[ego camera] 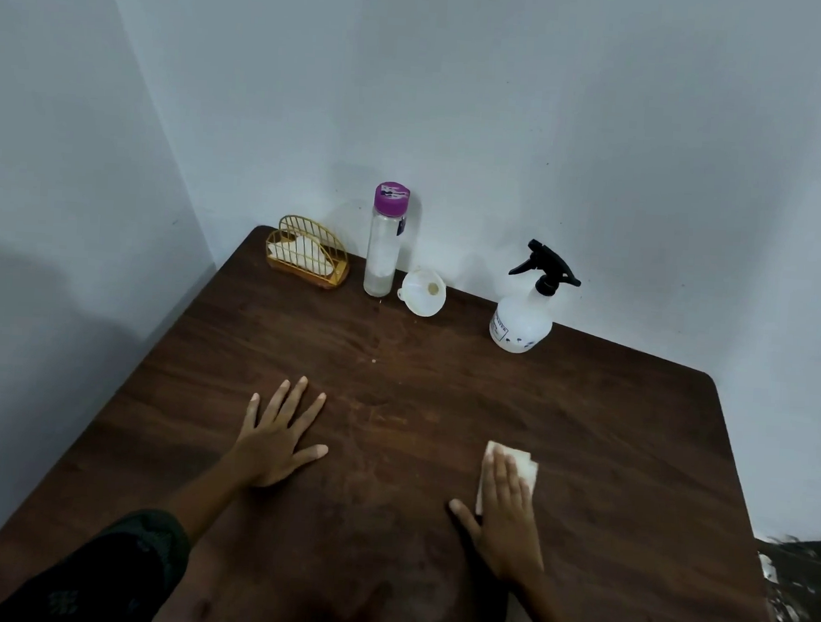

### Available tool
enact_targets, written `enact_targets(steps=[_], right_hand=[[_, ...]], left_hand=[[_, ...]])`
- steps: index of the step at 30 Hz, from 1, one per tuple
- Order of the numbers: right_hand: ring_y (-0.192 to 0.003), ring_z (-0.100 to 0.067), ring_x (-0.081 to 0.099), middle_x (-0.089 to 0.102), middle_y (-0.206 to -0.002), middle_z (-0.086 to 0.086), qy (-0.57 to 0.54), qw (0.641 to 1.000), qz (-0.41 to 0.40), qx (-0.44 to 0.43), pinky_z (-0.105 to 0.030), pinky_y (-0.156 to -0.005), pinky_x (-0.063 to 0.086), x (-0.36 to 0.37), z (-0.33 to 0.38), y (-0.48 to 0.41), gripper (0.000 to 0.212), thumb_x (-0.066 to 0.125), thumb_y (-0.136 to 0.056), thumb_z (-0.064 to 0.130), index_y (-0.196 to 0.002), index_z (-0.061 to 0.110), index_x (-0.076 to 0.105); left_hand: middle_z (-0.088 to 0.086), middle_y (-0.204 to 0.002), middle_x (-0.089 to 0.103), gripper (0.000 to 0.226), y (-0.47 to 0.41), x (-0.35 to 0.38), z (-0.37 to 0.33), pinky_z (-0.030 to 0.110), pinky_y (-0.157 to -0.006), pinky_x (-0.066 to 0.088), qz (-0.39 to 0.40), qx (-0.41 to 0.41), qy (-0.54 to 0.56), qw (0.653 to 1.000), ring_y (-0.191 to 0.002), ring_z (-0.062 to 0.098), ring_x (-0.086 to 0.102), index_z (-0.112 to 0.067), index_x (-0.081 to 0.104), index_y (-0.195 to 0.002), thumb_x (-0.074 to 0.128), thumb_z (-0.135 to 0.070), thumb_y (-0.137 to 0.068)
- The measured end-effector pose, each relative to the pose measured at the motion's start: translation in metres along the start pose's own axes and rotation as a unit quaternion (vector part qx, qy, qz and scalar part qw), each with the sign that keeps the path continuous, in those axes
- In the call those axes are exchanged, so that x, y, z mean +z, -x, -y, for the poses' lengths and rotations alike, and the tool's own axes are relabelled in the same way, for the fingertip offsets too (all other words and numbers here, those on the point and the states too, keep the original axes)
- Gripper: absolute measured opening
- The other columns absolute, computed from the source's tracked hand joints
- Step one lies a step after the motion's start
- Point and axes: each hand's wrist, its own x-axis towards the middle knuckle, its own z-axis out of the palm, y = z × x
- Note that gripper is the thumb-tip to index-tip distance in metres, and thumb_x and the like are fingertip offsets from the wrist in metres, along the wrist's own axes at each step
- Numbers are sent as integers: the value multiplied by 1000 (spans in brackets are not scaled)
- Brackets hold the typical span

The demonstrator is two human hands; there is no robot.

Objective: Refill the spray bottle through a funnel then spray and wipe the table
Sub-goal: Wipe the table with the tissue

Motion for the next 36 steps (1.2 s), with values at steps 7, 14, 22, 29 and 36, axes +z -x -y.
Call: enact_targets(steps=[7, 14, 22, 29, 36], right_hand=[[-146, -19, -14, -10, -160, -7, -37, 998, -3, 43, -40, -117, -5, -20, 59, -80, 121, -10, -58, 90, -149, 10, -11], [-143, -15, -21, -14, -157, -1, 13, 990, 21, -141, -34, -118, -10, 15, 119, -22, 92, 22, -86, 74, -150, 14, -7], [-145, -11, -13, 8, -159, -7, -4, 1000, 16, 5, -30, -118, -4, 7, 48, -5, 104, 3, -78, 82, -150, 7, 10], [-146, -20, -10, -7, -160, -7, -28, 999, -10, 44, -41, -118, -1, -16, 105, -106, 123, -16, -57, 88, -150, 9, -6], [-143, -16, -22, -25, -153, 1, 4, 992, 45, -118, -40, -120, -5, 4, 168, -75, 101, -1, -73, 81, -147, 15, -16]], left_hand=[[-3, -145, -40, 112, -2, 4, 3, 53, -112, -11, -9, 10, 8, 1000, -131, 14, -35, -36, -26, -141, -32, -87, -41], [-2, -152, -33, 102, -3, 2, 4, 52, -113, -11, -10, 13, 6, 1000, -141, 19, -27, -26, -20, -147, -14, -79, -59], [2, -150, -35, 98, -1, 7, 4, 50, -113, -13, -29, 8, 16, 999, -132, 15, -36, -19, -21, -146, -14, -70, -63], [-1, -145, -39, 100, -3, 6, 6, 50, -112, -15, -16, 12, 20, 1000, -132, 15, -36, -22, -25, -143, -22, -75, -58], [-7, -151, -31, 77, 0, -1, 15, 42, -114, -14, -11, 28, 68, 997, -142, 13, -25, -18, -18, -148, 5, -60, -87]])
